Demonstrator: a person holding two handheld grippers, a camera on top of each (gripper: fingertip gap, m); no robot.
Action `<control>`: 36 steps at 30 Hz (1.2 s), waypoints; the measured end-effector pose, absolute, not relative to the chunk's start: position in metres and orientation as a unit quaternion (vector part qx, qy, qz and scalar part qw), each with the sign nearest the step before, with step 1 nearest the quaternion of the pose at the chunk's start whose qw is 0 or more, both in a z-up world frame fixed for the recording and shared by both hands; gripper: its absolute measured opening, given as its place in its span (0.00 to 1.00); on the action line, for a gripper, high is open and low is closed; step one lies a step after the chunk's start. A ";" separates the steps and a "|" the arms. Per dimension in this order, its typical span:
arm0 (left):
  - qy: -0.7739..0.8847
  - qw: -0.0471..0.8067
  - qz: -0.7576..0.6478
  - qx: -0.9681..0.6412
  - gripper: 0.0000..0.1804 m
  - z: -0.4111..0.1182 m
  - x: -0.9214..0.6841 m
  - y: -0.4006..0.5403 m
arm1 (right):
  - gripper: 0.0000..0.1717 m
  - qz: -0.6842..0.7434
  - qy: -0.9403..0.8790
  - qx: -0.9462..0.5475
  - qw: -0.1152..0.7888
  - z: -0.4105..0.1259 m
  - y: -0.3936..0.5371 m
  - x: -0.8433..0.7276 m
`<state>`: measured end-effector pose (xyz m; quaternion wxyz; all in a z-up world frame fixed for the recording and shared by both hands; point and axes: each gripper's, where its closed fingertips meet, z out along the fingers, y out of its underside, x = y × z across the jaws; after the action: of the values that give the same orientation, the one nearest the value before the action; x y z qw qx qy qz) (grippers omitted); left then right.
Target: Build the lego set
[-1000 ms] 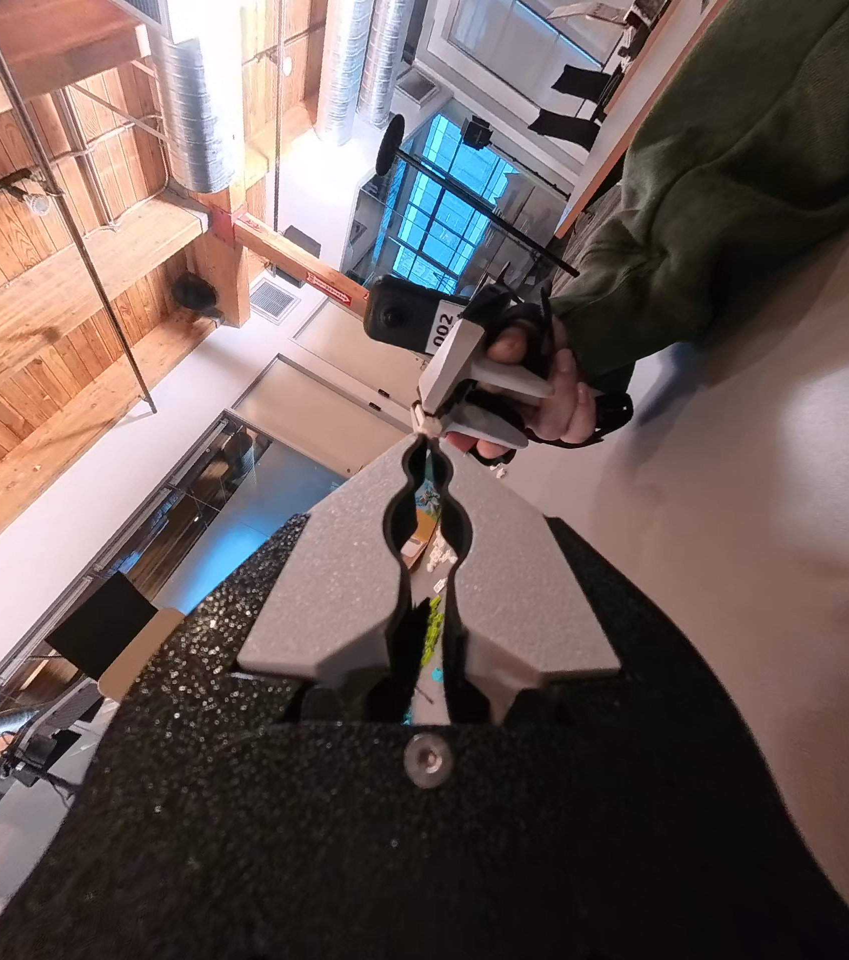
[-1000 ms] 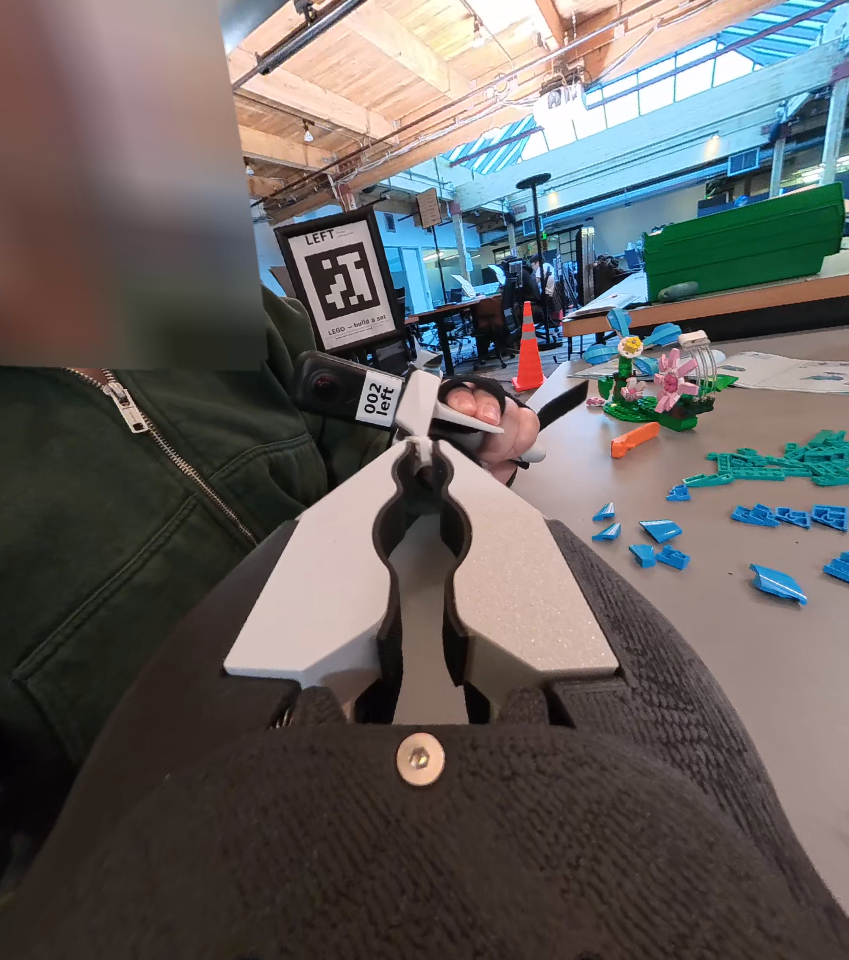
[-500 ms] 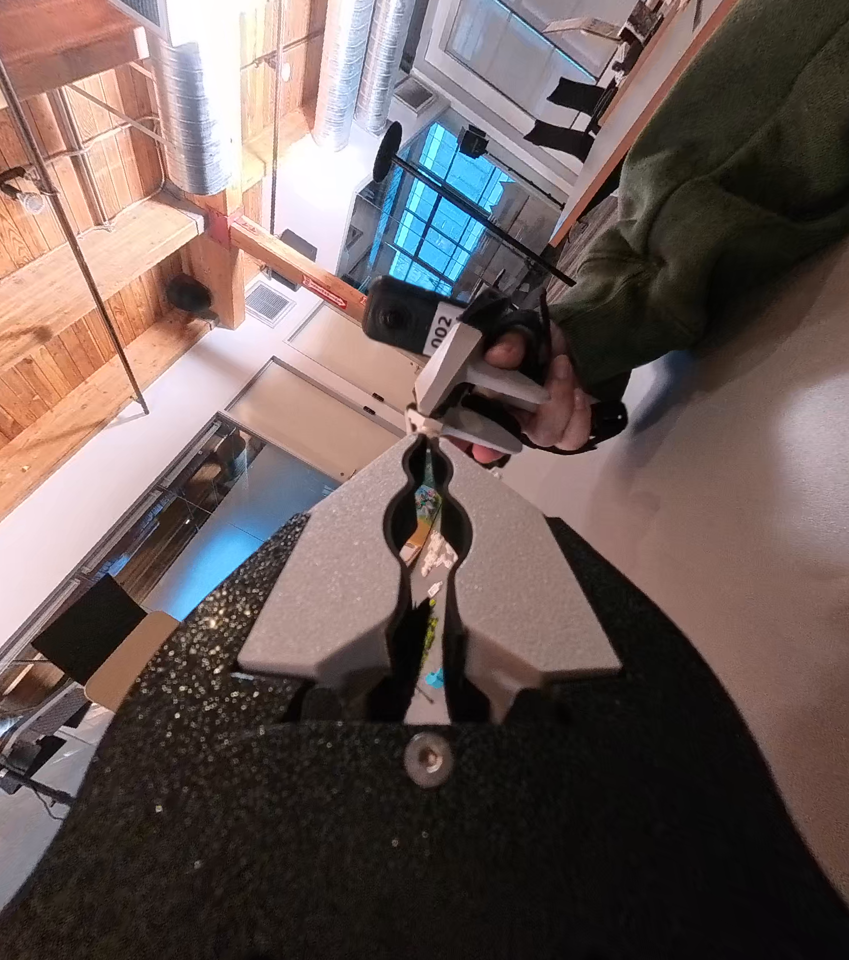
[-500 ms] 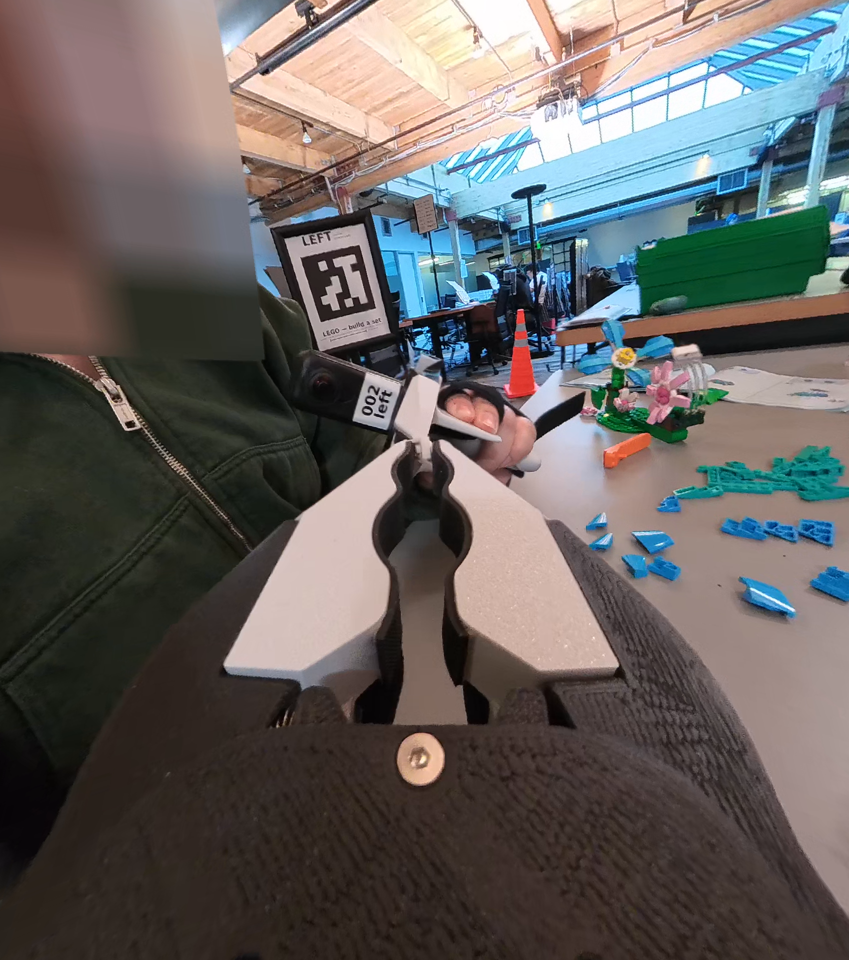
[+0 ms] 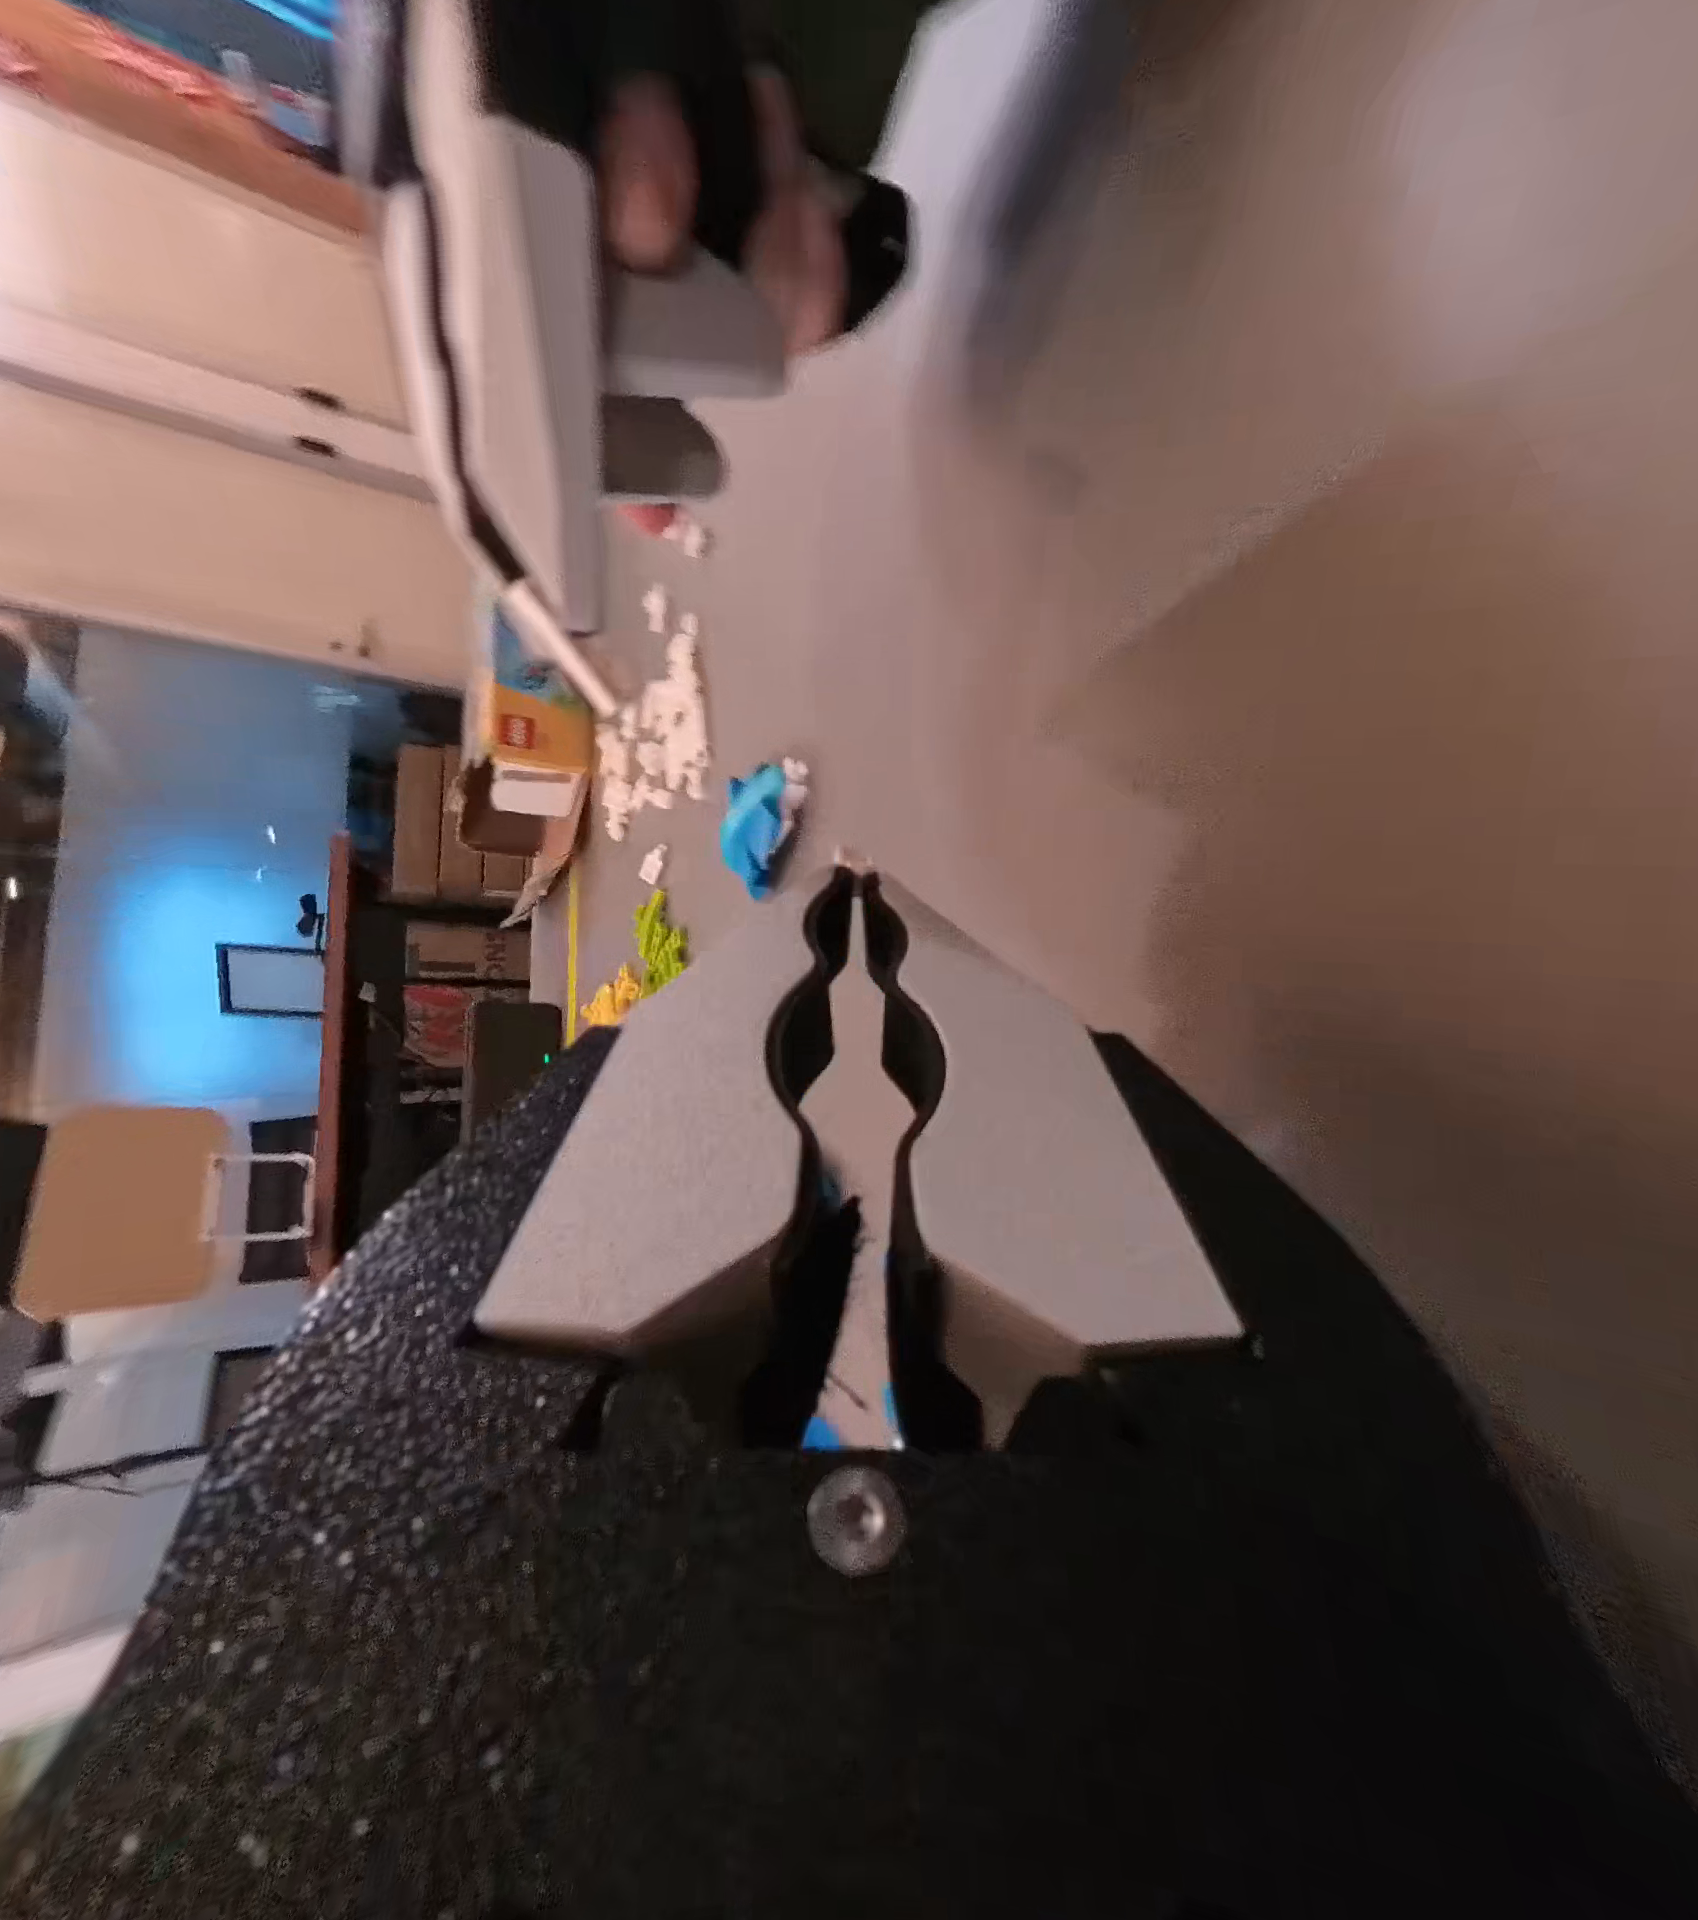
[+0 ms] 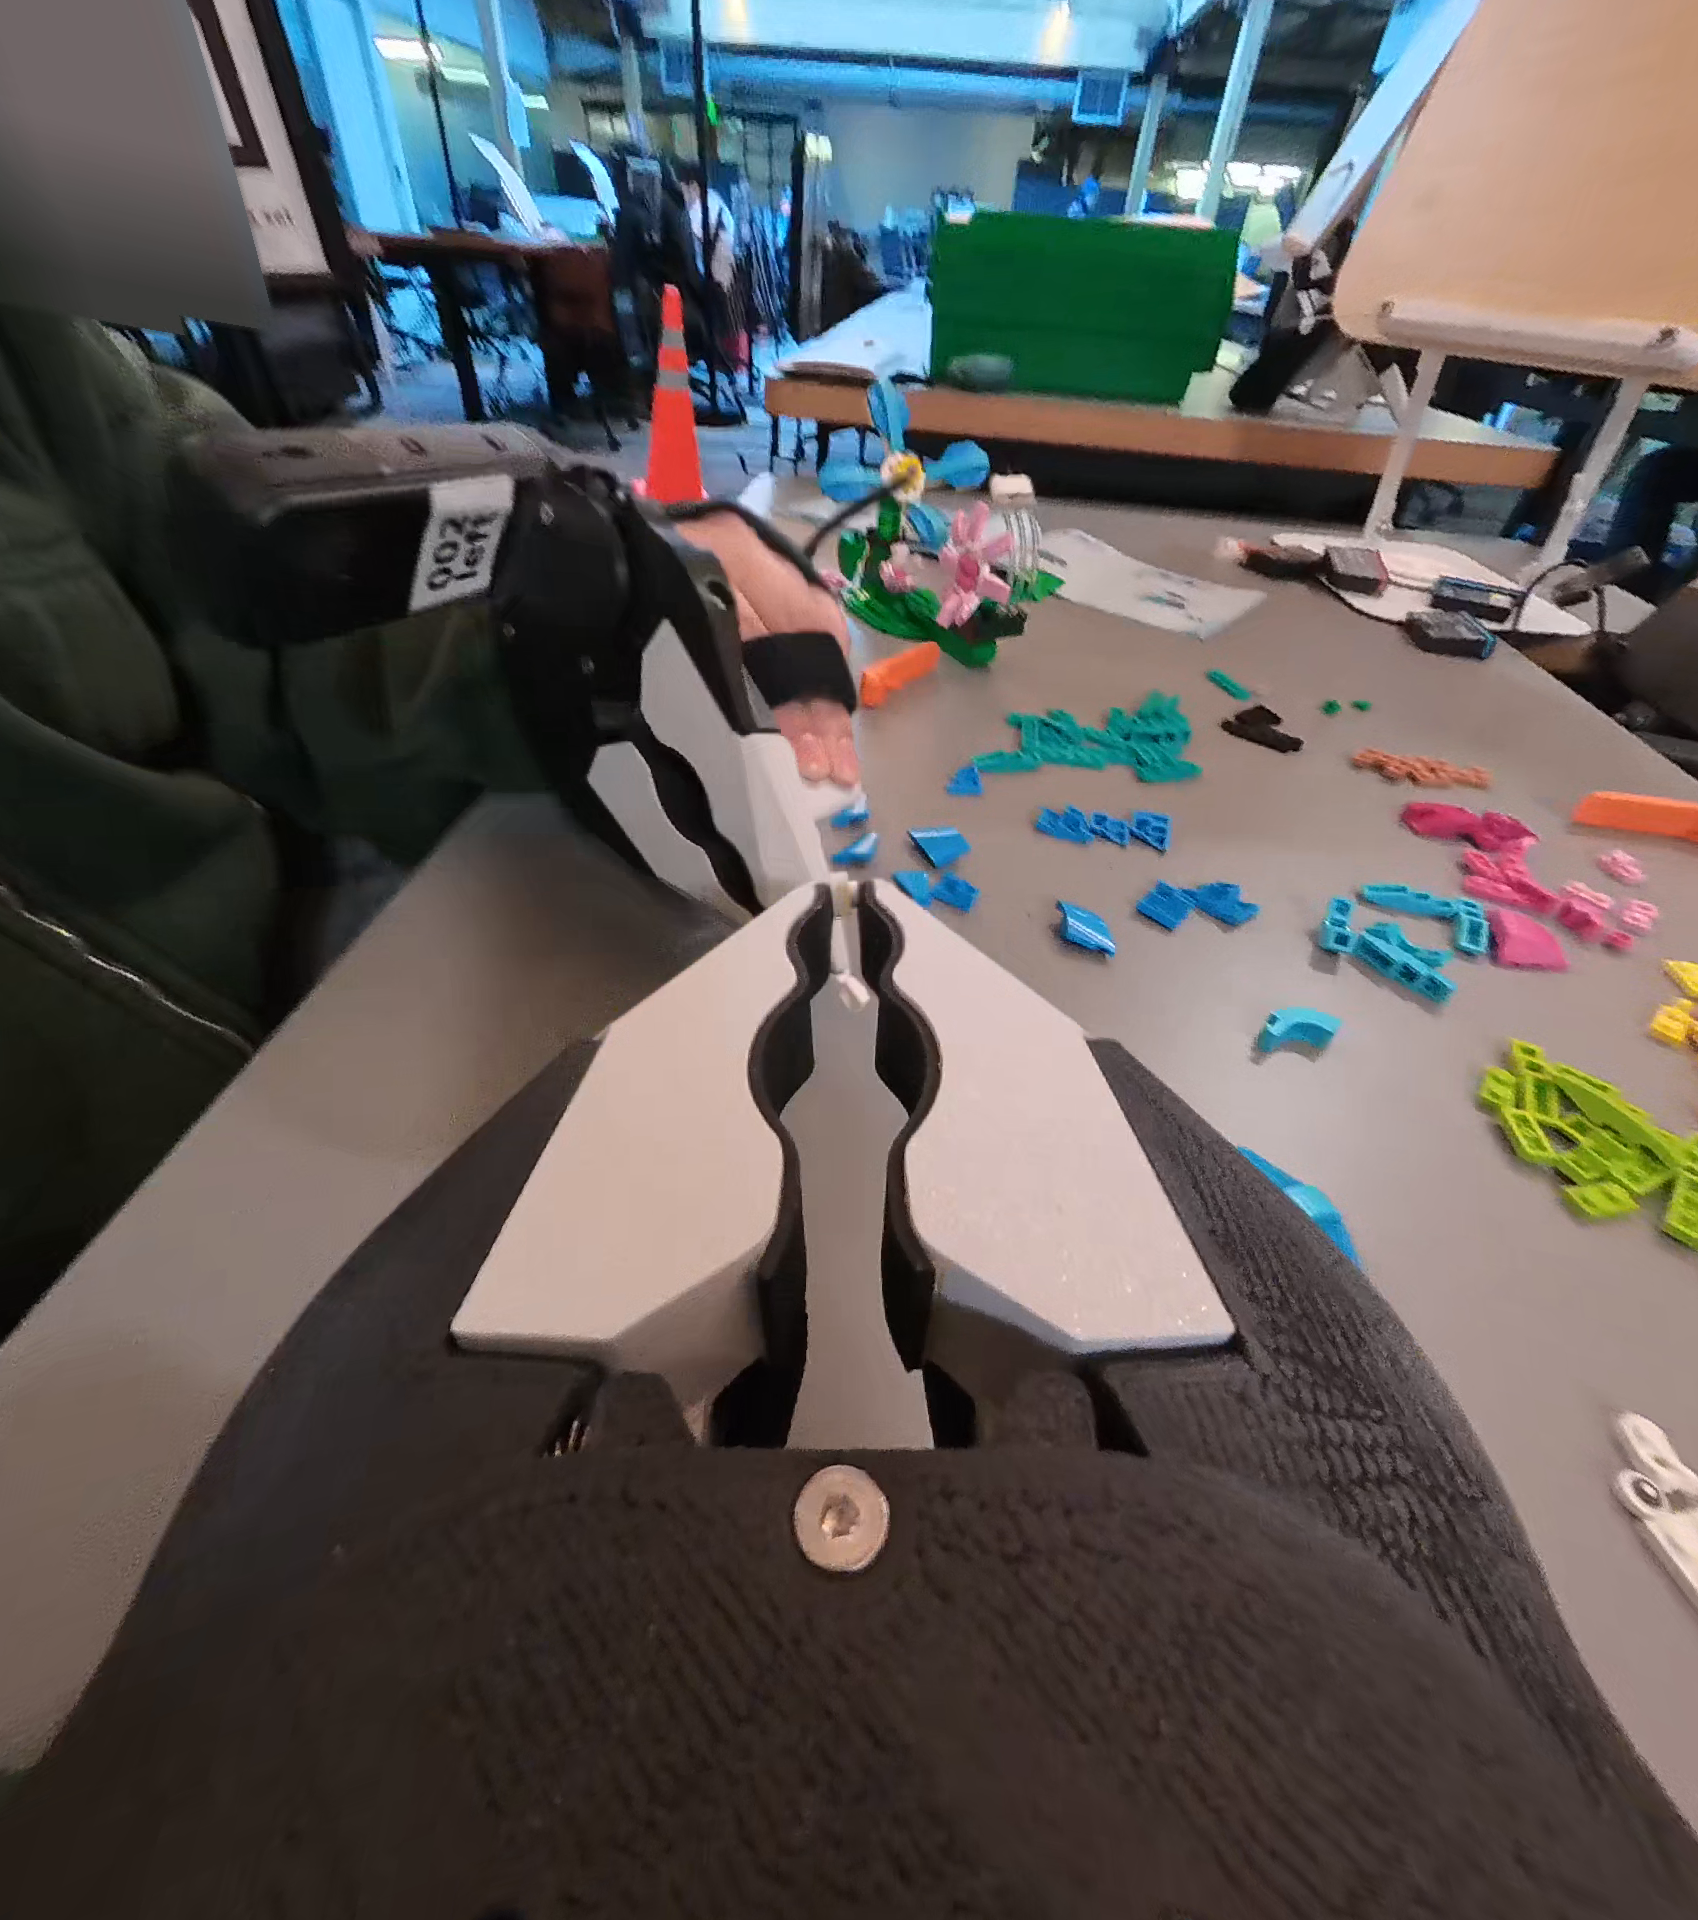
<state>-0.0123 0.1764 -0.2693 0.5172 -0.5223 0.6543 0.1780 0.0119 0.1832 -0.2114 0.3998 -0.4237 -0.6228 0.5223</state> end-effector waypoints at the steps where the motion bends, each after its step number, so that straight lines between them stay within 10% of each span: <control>1: 0.678 0.498 0.197 -0.504 0.00 -0.274 -0.013 0.176 | 0.02 0.511 -0.628 -0.427 0.403 -0.215 0.185 0.011; 11: 0.878 0.287 0.300 -0.238 0.00 -0.297 -0.014 0.157 | 0.02 0.514 -0.625 -0.425 0.405 -0.214 0.187 0.013; 21: 0.895 0.265 0.218 -0.286 0.13 -0.291 -0.015 0.137 | 0.03 0.528 -0.639 -0.416 0.374 -0.220 0.176 0.014; 36: 0.893 0.236 0.148 -0.353 0.03 -0.303 -0.023 0.116 | 0.03 0.538 -0.691 -0.399 0.271 -0.239 0.138 0.014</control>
<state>-0.0228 0.1162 -0.3026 0.2355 -0.3533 0.8932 0.1477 0.0140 0.1384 -0.2395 0.2711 -0.3986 -0.6913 0.5382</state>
